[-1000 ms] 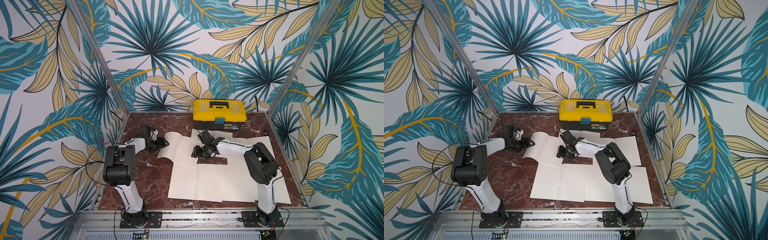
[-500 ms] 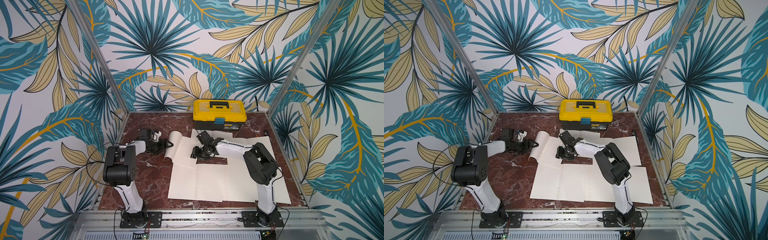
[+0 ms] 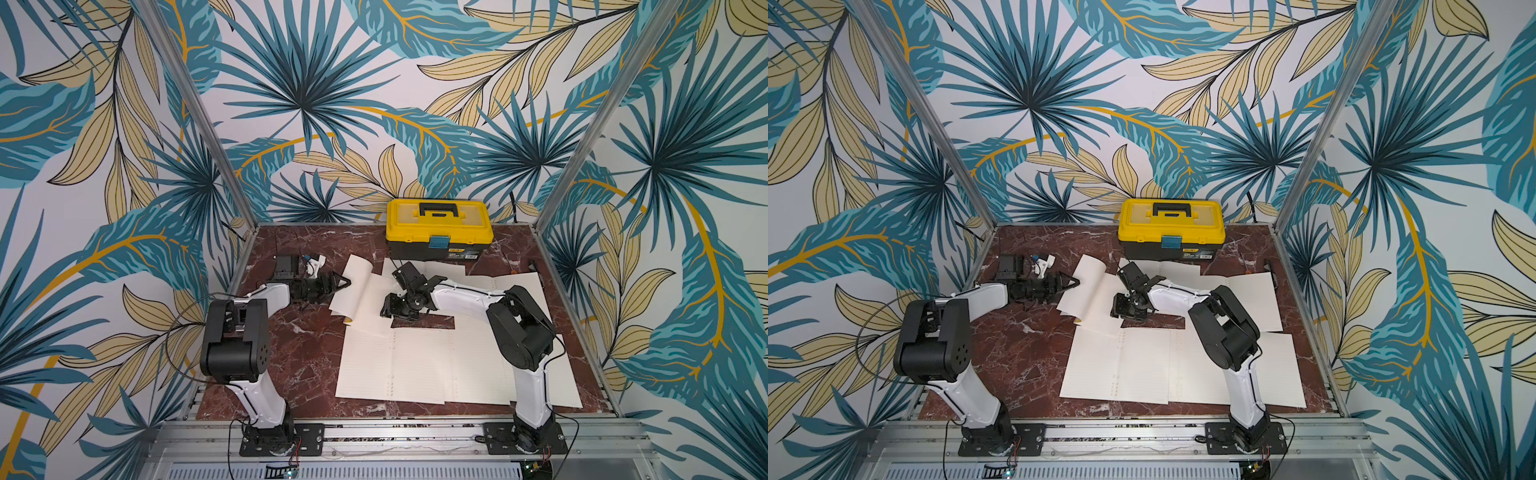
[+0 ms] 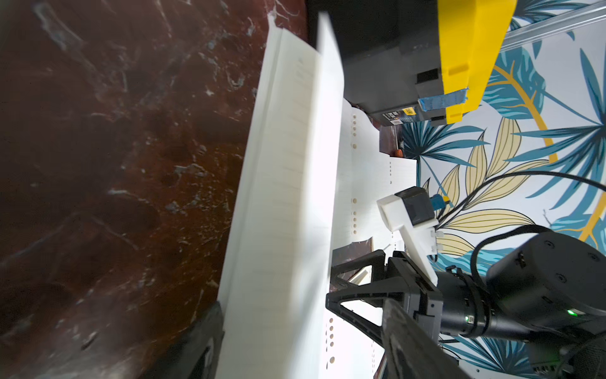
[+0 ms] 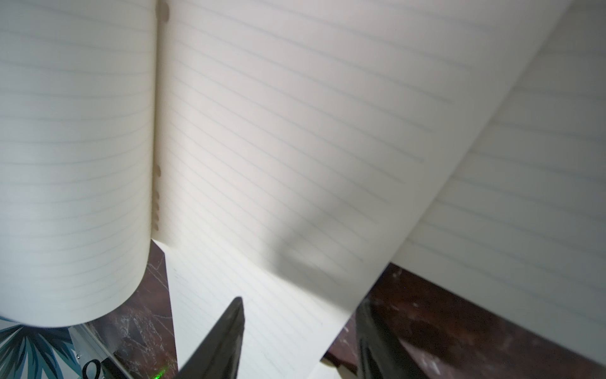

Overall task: Close the notebook
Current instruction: Close the notebook at the center of the board.

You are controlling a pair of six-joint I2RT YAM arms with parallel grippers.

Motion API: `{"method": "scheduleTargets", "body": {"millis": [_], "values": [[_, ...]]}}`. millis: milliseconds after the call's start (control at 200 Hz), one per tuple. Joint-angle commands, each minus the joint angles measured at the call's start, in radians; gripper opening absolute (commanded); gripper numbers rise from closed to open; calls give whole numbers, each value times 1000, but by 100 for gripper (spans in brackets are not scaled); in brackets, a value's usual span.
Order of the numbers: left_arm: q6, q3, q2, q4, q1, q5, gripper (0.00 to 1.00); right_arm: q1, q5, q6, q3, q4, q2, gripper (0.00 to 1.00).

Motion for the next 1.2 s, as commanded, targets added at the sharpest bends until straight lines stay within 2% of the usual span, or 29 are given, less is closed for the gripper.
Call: {"method": "scheduleTargets", "body": {"millis": [0, 476, 806, 1197], "values": [[-9, -9, -11, 8, -21, 56, 78, 15, -18, 3, -7, 16, 34, 55], [-46, -20, -55, 90, -83, 130, 78, 15, -5, -1, -40, 34, -10, 55], [25, 11, -129, -32, -108, 54, 80, 15, 66, -3, -111, 23, -142, 56], [35, 2, -183, -18, -141, 29, 81, 14, 125, -14, -130, -25, -238, 62]]}}
